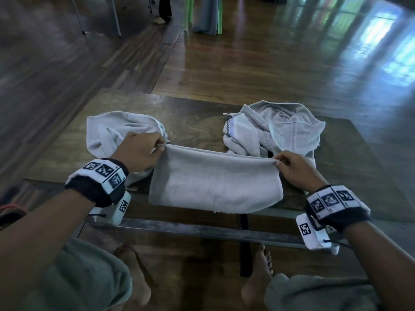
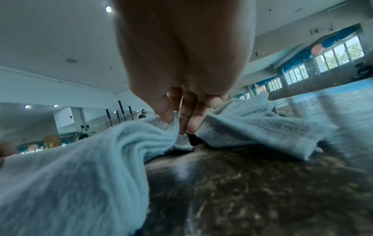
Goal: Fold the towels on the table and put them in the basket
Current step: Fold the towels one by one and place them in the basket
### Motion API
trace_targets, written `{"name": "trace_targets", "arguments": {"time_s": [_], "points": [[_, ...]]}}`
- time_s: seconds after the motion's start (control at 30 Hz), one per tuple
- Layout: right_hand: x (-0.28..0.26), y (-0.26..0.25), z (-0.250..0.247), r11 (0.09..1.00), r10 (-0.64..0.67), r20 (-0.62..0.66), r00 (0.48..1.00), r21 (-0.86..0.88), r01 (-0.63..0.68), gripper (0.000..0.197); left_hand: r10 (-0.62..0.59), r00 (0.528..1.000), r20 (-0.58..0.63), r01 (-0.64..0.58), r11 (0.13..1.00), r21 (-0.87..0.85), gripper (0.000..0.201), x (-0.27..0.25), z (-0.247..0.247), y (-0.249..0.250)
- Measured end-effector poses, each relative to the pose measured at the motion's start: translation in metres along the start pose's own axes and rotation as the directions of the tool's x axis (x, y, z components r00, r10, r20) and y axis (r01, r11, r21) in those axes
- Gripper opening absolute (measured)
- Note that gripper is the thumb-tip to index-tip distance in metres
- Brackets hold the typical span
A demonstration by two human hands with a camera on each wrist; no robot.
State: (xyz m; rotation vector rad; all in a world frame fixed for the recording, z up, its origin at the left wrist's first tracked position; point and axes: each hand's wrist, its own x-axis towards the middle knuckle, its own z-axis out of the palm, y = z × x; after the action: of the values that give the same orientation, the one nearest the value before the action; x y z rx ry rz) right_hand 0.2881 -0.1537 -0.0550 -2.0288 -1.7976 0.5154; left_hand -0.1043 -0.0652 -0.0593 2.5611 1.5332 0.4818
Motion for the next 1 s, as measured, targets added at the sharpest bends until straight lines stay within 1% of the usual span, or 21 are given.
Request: {"name": "trace_targets", "arguments": {"time_s": [0.07, 0.13, 0.2, 0.27, 0.33, 0.43, 0.5, 0.57, 0.6, 0.63, 0.67, 0.73, 0.77, 0.8, 0.83, 0.87, 0.93, 0.97, 1.0], "points": [[0.004, 0.0, 0.006, 1.0, -0.022, -0.048, 0.999, -0.019, 0.021, 0.017, -0.046, 0.999, 0.002, 0.046, 0.998, 0.049, 0.013, 0.003, 0.004, 0.004], [0.007, -0.003, 0.01, 0.999, -0.034, -0.105, 0.994, -0.037, 0.031, 0.017, -0.074, 0.997, 0.001, 0.074, 0.996, 0.054, 0.01, 0.004, 0.007, 0.008], [0.01, -0.006, 0.008, 0.998, -0.063, -0.169, 0.984, -0.031, 0.058, 0.015, -0.081, 0.996, -0.037, 0.082, 0.997, 0.013, 0.009, 0.006, 0.007, 0.009], [0.012, -0.008, 0.004, 0.998, -0.068, -0.2, 0.977, -0.012, 0.067, 0.016, -0.073, 0.993, -0.094, 0.072, 0.997, -0.021, 0.008, 0.008, 0.006, 0.008], [0.012, -0.008, 0.002, 0.999, -0.052, -0.185, 0.981, -0.02, 0.049, 0.016, -0.066, 0.994, -0.091, 0.065, 0.998, -0.014, 0.01, 0.008, 0.005, 0.007], [0.01, -0.008, 0.003, 1.0, -0.018, -0.15, 0.988, -0.027, 0.014, 0.017, -0.069, 0.997, -0.022, 0.069, 0.998, 0.009, 0.01, 0.005, 0.005, 0.008], [0.008, -0.01, 0.002, 1.0, 0.011, -0.142, 0.99, -0.013, -0.013, 0.015, -0.057, 0.998, -0.024, 0.056, 0.998, -0.026, 0.009, 0.004, 0.003, 0.009], [0.009, -0.012, 0.0, 0.999, 0.035, -0.146, 0.989, 0.034, -0.031, 0.008, -0.028, 0.998, -0.053, 0.024, 0.997, -0.076, 0.009, 0.005, -0.002, 0.011], [0.008, -0.012, -0.003, 0.997, 0.037, -0.146, 0.989, 0.066, -0.028, 0.003, -0.024, 0.999, -0.045, 0.019, 0.994, -0.111, 0.008, 0.005, -0.006, 0.011], [0.008, -0.013, -0.006, 0.996, 0.034, -0.138, 0.99, 0.088, -0.022, 0.003, -0.021, 1.0, -0.02, 0.018, 0.988, -0.152, 0.005, 0.005, -0.01, 0.011], [0.008, -0.012, -0.01, 0.994, 0.026, -0.119, 0.993, 0.11, -0.013, 0.004, -0.01, 1.0, 0.011, 0.012, 0.981, -0.191, 0.003, 0.004, -0.014, 0.01], [0.006, -0.011, -0.02, 0.986, 0.017, -0.027, 0.999, 0.168, -0.012, 0.003, 0.034, 0.997, 0.075, -0.015, 0.969, -0.249, 0.005, 0.001, -0.025, 0.008], [0.003, -0.012, -0.027, 0.978, 0.01, 0.033, 0.999, 0.206, -0.016, 0.005, 0.053, 0.992, 0.116, -0.021, 0.963, -0.268, 0.013, -0.002, -0.032, 0.007], [0.001, -0.011, -0.033, 0.967, 0.001, 0.088, 0.996, 0.252, -0.023, 0.005, 0.061, 0.984, 0.167, -0.01, 0.956, -0.292, 0.025, -0.005, -0.041, 0.006], [-0.002, -0.013, -0.041, 0.955, -0.003, 0.139, 0.99, 0.295, -0.038, 0.004, 0.061, 0.973, 0.222, 0.018, 0.94, -0.339, 0.037, -0.008, -0.05, 0.005], [-0.005, -0.014, -0.049, 0.939, -0.011, 0.179, 0.984, 0.34, -0.052, 0.006, 0.068, 0.959, 0.277, 0.054, 0.911, -0.409, 0.043, -0.01, -0.058, 0.004], [-0.012, -0.019, -0.061, 0.89, -0.026, 0.256, 0.966, 0.446, -0.094, 0.013, 0.104, 0.924, 0.367, 0.12, 0.834, -0.538, 0.042, -0.016, -0.071, 0.002], [-0.016, -0.021, -0.066, 0.857, -0.03, 0.29, 0.956, 0.501, -0.125, 0.011, 0.129, 0.905, 0.405, 0.15, 0.795, -0.588, 0.041, -0.019, -0.077, 0.002], [-0.019, -0.023, -0.068, 0.82, -0.035, 0.318, 0.947, 0.551, -0.155, 0.007, 0.154, 0.888, 0.433, 0.174, 0.76, -0.626, 0.045, -0.022, -0.08, 0.001]]}}
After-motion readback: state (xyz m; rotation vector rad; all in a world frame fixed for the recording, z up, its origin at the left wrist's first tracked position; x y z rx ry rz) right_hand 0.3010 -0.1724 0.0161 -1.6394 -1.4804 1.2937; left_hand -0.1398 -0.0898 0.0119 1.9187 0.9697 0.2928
